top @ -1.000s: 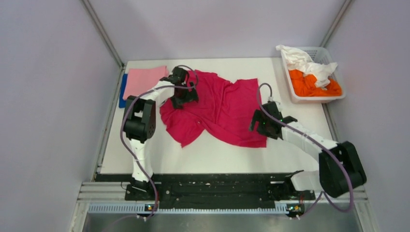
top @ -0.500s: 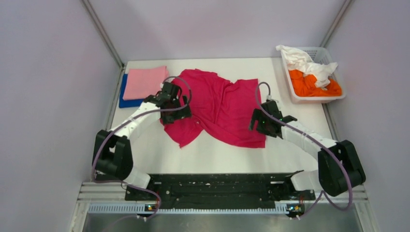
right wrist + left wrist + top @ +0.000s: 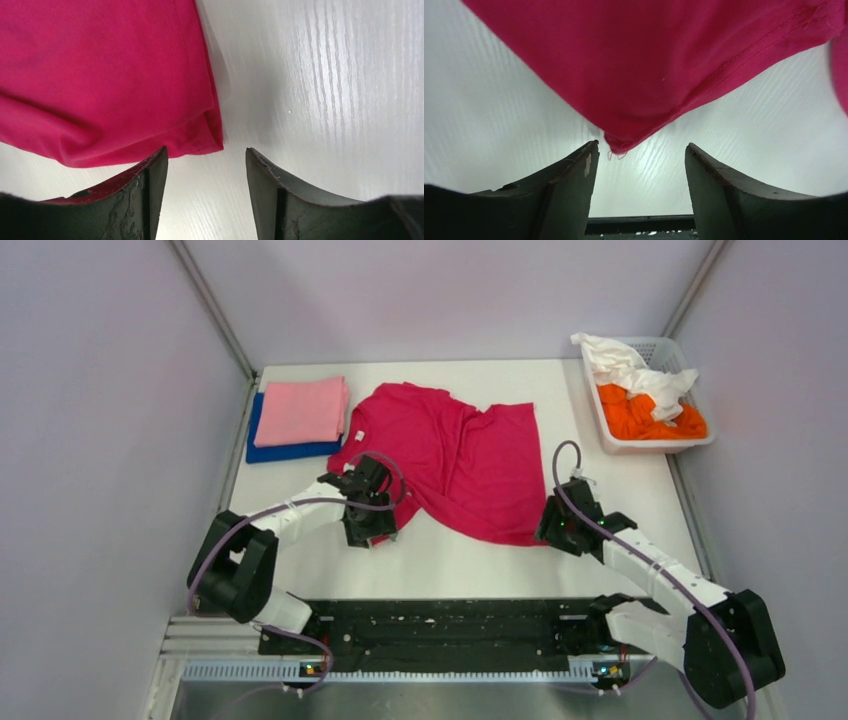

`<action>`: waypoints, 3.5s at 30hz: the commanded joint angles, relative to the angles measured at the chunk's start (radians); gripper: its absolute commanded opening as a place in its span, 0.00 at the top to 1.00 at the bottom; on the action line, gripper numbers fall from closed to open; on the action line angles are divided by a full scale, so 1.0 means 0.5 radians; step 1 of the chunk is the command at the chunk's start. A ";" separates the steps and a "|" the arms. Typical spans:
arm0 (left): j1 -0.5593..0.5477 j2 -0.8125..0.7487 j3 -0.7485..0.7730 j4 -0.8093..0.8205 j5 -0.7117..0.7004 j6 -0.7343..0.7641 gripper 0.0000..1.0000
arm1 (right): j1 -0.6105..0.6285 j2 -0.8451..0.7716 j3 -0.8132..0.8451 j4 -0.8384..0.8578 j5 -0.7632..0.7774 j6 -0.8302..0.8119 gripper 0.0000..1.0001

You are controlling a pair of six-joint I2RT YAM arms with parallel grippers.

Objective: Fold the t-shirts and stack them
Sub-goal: Flatten out the tshirt

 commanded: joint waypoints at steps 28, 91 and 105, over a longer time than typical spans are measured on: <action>-0.011 -0.931 0.579 -0.450 -0.893 0.012 1.00 | 0.035 -0.574 0.553 -0.278 0.267 -0.124 1.00; -0.011 -1.184 2.192 0.148 -0.755 0.873 1.00 | 0.034 -1.033 1.923 -0.145 0.133 -0.633 1.00; -0.013 -0.701 2.376 0.068 -0.999 0.870 1.00 | 0.033 -0.768 1.904 -0.021 0.254 -0.742 1.00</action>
